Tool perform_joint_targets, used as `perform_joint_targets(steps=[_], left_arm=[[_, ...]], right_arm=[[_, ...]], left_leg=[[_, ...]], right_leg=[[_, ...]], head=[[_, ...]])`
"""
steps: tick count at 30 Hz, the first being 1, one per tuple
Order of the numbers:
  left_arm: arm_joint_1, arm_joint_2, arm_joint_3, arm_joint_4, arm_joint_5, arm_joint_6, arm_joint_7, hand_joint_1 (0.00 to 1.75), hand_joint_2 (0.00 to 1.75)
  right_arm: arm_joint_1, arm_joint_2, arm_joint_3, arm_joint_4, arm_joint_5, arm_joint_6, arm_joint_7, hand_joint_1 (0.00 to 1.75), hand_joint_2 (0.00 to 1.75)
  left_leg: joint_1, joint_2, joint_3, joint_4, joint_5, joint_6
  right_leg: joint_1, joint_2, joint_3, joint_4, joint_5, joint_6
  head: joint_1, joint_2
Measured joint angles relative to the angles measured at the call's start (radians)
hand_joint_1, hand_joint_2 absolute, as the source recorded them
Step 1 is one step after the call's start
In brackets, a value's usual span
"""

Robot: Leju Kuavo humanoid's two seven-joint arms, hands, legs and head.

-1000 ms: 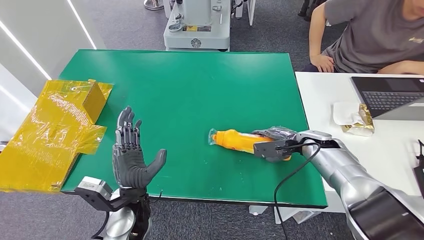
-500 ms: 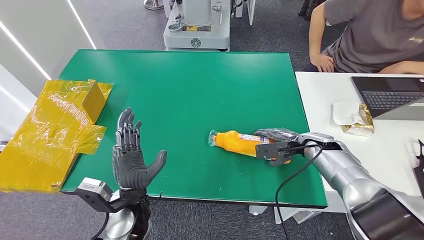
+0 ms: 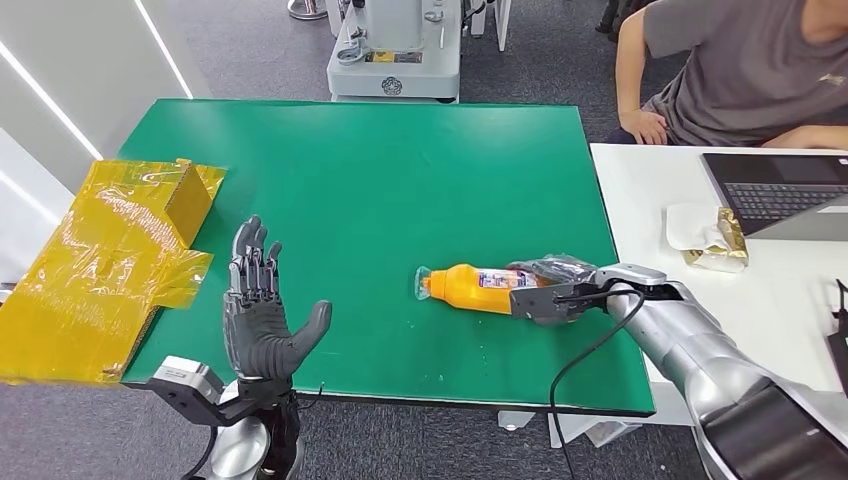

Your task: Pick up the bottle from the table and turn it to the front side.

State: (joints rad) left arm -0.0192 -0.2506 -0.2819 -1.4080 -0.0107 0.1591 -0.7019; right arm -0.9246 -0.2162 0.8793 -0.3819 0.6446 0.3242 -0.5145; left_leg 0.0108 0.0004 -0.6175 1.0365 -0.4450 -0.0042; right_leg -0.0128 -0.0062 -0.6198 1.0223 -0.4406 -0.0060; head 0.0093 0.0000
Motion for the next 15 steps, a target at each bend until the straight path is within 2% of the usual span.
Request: perform_joint_targets(steps=[10,15], left_arm=[[0.0,0.0,0.0,-0.005,0.003,0.016,0.0,0.0,1.75],[0.002,0.0,0.0,-0.011,0.007,0.021,0.0,0.0,1.75]], right_arm=[[0.0,0.01,0.006,0.0,-0.008,-0.043,-0.009,1.75,1.75],[0.001,0.028,0.01,0.0,-0.021,-0.099,-0.006,1.75,1.75]], left_leg=[[0.0,0.0,0.0,0.0,0.0,0.0],[0.0,0.0,0.0,0.0,0.0,0.0]], right_leg=[[0.0,0.0,0.0,0.0,0.0,0.0],[0.0,0.0,0.0,0.0,0.0,0.0]], head=[[0.0,0.0],[0.0,0.0]])
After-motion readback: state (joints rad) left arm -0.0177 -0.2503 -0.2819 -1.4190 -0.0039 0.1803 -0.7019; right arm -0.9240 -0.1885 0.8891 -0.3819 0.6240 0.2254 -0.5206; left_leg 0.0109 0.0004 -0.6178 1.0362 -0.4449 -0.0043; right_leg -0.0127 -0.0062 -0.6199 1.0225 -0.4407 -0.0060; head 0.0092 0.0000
